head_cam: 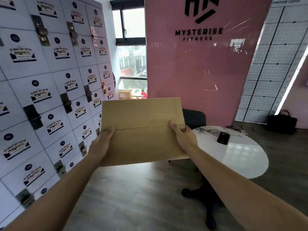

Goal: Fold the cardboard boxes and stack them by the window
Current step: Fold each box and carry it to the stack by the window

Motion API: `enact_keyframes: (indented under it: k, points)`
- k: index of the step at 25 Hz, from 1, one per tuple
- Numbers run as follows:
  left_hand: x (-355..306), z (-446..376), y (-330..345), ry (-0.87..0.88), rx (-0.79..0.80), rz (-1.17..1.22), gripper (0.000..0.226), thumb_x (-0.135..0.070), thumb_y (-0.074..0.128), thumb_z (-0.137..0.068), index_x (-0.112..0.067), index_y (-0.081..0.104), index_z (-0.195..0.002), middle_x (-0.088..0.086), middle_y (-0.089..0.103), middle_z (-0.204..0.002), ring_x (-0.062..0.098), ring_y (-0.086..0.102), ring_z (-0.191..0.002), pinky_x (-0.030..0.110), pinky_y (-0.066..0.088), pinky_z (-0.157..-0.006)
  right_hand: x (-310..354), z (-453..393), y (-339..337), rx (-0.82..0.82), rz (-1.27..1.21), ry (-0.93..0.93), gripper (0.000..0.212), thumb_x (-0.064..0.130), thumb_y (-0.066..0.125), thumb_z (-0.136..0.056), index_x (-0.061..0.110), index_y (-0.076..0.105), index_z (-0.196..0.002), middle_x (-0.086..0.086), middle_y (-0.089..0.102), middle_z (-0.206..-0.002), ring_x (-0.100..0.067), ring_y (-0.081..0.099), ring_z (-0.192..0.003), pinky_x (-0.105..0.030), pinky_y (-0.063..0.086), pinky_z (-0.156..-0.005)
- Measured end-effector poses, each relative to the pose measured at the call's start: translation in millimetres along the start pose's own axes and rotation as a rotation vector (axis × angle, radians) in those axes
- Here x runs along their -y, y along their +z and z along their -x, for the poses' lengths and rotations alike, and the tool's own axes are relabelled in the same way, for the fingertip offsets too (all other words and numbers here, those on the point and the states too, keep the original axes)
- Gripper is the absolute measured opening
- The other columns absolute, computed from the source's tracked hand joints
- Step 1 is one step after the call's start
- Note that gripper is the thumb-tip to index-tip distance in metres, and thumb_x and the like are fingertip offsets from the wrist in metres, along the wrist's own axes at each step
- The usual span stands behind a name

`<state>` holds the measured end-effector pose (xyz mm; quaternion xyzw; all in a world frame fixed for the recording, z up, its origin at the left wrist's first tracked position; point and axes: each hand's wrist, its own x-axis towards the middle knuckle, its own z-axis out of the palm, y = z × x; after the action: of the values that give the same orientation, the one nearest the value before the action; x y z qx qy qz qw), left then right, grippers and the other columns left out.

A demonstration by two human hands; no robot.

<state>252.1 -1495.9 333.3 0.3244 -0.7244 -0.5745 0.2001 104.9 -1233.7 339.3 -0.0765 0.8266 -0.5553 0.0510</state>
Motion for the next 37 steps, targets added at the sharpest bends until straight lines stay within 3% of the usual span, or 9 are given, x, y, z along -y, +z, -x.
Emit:
enact_keyframes:
  k: [5, 10, 13, 15, 18, 21, 27, 33, 37]
  points:
    - [-12, -145, 36, 0.006, 0.028, 0.028, 0.103, -0.093, 0.045, -0.068, -0.025, 0.044, -0.145, 0.007, 0.055, -0.134, 0.033, 0.054, -0.120, 0.058, 0.040, -0.108, 10, -151, 52, 0.000, 0.003, -0.029, 0.081, 0.079, 0.048, -0.084, 0.020, 0.049, -0.139, 0.005, 0.057, -0.112, -0.018, 0.053, -0.096, -0.035, 0.041, -0.085]
    - [-27, -284, 55, -0.044, -0.056, 0.083, 0.087, -0.083, 0.049, -0.080, -0.020, 0.045, -0.141, 0.005, 0.057, -0.118, 0.024, 0.059, -0.096, 0.042, 0.049, -0.081, 34, -301, 118, 0.099, -0.023, -0.044, 0.068, 0.079, 0.047, -0.084, 0.024, 0.051, -0.123, 0.004, 0.060, -0.112, -0.020, 0.059, -0.101, -0.039, 0.045, -0.092]
    - [-35, -364, 51, -0.045, -0.092, 0.072, 0.075, -0.082, 0.050, -0.081, -0.028, 0.049, -0.133, 0.000, 0.059, -0.112, 0.022, 0.060, -0.096, 0.038, 0.049, -0.077, 52, -374, 163, 0.147, -0.058, -0.085, 0.047, 0.079, 0.050, -0.083, 0.036, 0.049, -0.102, 0.011, 0.063, -0.101, -0.008, 0.058, -0.086, -0.031, 0.045, -0.074]
    - [-39, -418, 51, -0.048, -0.085, 0.069, 0.065, -0.082, 0.050, -0.080, -0.032, 0.050, -0.122, -0.004, 0.061, -0.106, 0.019, 0.060, -0.093, 0.034, 0.047, -0.071, 59, -420, 191, 0.142, -0.057, -0.082, 0.047, 0.080, 0.052, -0.081, 0.037, 0.051, -0.100, 0.017, 0.061, -0.095, -0.003, 0.056, -0.082, -0.027, 0.041, -0.066]
    - [-43, -499, 59, -0.024, -0.075, 0.066, 0.057, -0.079, 0.052, -0.082, -0.033, 0.052, -0.115, -0.009, 0.060, -0.100, 0.016, 0.062, -0.090, 0.029, 0.044, -0.062, 64, -488, 228, 0.116, -0.062, -0.069, 0.053, 0.080, 0.053, -0.080, 0.034, 0.053, -0.105, 0.011, 0.064, -0.101, -0.011, 0.060, -0.089, -0.032, 0.044, -0.075]
    - [-46, -590, 65, -0.014, -0.004, 0.059, 0.054, -0.075, 0.050, -0.086, -0.031, 0.057, -0.116, -0.004, 0.066, -0.103, 0.020, 0.067, -0.091, 0.029, 0.047, -0.060, 76, -557, 269, 0.085, -0.048, -0.052, 0.055, 0.077, 0.055, -0.081, 0.030, 0.057, -0.108, 0.006, 0.065, -0.106, -0.019, 0.061, -0.097, -0.034, 0.044, -0.081]
    - [-75, -753, 94, -0.032, 0.061, 0.050, 0.049, -0.075, 0.049, -0.087, -0.031, 0.064, -0.104, 0.002, 0.071, -0.095, 0.023, 0.069, -0.085, 0.030, 0.049, -0.060, 105, -689, 323, -0.035, -0.052, -0.004, 0.055, 0.075, 0.059, -0.081, 0.029, 0.064, -0.109, 0.008, 0.066, -0.104, -0.018, 0.061, -0.094, -0.032, 0.040, -0.077]
    - [-76, -902, 140, -0.091, 0.091, 0.039, 0.071, -0.086, 0.051, -0.076, -0.027, 0.061, -0.115, 0.009, 0.068, -0.106, 0.032, 0.067, -0.095, 0.051, 0.056, -0.087, 97, -831, 371, -0.052, -0.088, 0.029, 0.046, 0.076, 0.061, -0.079, 0.034, 0.062, -0.099, 0.017, 0.062, -0.092, -0.014, 0.060, -0.090, -0.031, 0.044, -0.080]
    - [-92, -1014, 174, -0.161, 0.026, 0.026, 0.087, -0.091, 0.053, -0.068, -0.020, 0.059, -0.118, 0.011, 0.067, -0.106, 0.034, 0.066, -0.094, 0.051, 0.055, -0.086, 106, -954, 407, -0.015, -0.120, 0.019, 0.042, 0.070, 0.064, -0.081, 0.031, 0.064, -0.097, 0.012, 0.069, -0.097, -0.007, 0.064, -0.086, -0.026, 0.051, -0.076]
